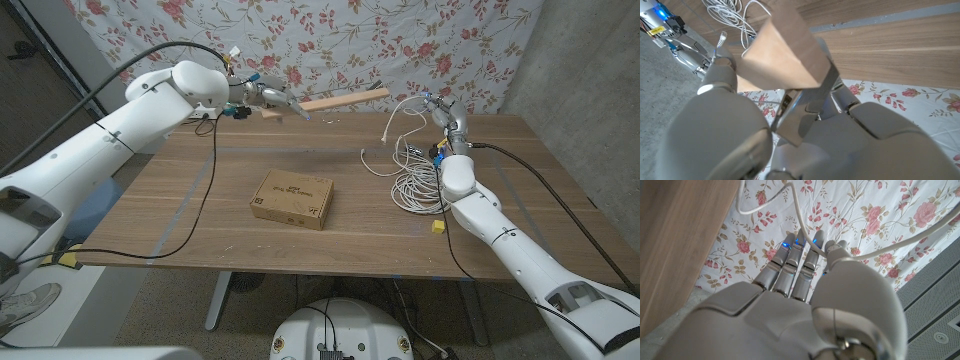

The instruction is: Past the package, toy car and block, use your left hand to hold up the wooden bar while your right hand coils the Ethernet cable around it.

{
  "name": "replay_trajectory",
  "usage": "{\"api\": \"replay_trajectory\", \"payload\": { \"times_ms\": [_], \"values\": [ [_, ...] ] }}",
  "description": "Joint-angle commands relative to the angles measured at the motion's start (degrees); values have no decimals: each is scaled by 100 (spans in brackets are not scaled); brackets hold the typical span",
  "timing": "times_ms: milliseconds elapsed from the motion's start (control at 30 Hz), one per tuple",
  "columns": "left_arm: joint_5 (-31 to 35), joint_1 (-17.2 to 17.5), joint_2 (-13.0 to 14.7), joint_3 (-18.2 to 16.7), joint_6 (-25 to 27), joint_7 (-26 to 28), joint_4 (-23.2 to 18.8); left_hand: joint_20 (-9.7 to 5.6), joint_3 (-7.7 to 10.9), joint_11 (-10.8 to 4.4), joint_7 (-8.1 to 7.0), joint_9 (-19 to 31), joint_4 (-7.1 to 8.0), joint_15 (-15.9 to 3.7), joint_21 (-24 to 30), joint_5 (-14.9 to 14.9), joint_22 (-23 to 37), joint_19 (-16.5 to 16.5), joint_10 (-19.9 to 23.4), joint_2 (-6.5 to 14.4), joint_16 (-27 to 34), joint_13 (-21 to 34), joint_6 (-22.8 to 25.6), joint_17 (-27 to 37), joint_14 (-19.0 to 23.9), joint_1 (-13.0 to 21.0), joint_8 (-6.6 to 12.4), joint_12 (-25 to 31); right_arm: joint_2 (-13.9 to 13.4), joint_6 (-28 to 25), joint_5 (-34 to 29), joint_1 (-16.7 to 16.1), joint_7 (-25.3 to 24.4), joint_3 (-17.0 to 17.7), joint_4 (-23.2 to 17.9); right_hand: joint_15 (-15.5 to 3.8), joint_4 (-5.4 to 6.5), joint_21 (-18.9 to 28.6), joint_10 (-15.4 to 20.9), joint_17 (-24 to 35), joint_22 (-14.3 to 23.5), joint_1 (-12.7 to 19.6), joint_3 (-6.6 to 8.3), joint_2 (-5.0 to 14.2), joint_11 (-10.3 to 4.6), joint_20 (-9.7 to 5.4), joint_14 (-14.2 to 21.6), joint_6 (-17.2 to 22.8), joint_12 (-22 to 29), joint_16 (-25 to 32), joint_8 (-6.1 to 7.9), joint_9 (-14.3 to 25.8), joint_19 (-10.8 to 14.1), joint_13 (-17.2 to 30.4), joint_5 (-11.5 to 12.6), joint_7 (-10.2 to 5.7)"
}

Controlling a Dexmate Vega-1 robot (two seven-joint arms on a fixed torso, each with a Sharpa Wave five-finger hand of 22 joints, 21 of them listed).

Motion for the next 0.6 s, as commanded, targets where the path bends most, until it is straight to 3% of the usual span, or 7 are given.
{"api": "replay_trajectory", "payload": {
  "times_ms": [33, 333, 600],
  "values": [
    [62, -151, -80, 194, 104, -221, -13, -12, 1828, 21, 425, -13, 1772, -6, 33, 6, 11, -32, -8, 1566, -14, -7, 425, -9, 1, -1485, 72, 14, 11, 107, 27, 337, 68, -55, 158, -796, -8, 47, 60, 40, 29, 59, -26, 8, -11, -176, 104, 705, 45, 36, -7, 25, 44, 38, -6, 691],
    [152, -226, -156, 351, 177, -333, 48, -18, 1844, 22, 426, -60, 1760, -10, 54, 8, 11, -30, 7, 1567, -6, -34, 443, -7, 2, -1506, 86, -20, -134, 108, -92, 486, 246, -116, -97, -782, -4, 139, 119, 116, 72, 72, -63, 7, 48, -191, 226, 739, 70, 117, -9, 46, 109, 63, -12, 709],
    [215, -251, -204, 426, 215, -360, 65, -18, 1862, 8, 435, 0, 1748, 2, 67, 9, 10, -38, 26, 1570, -38, -73, 410, -60, -4, -1518, 143, -45, -401, 128, 210, 461, 967, -111, -639, -778, 4, 189, 140, 131, 110, 80, -76, 7, 28, -217, 225, 749, 81, 94, -5, 82, 87, 86, -8, 710]
  ]
}}
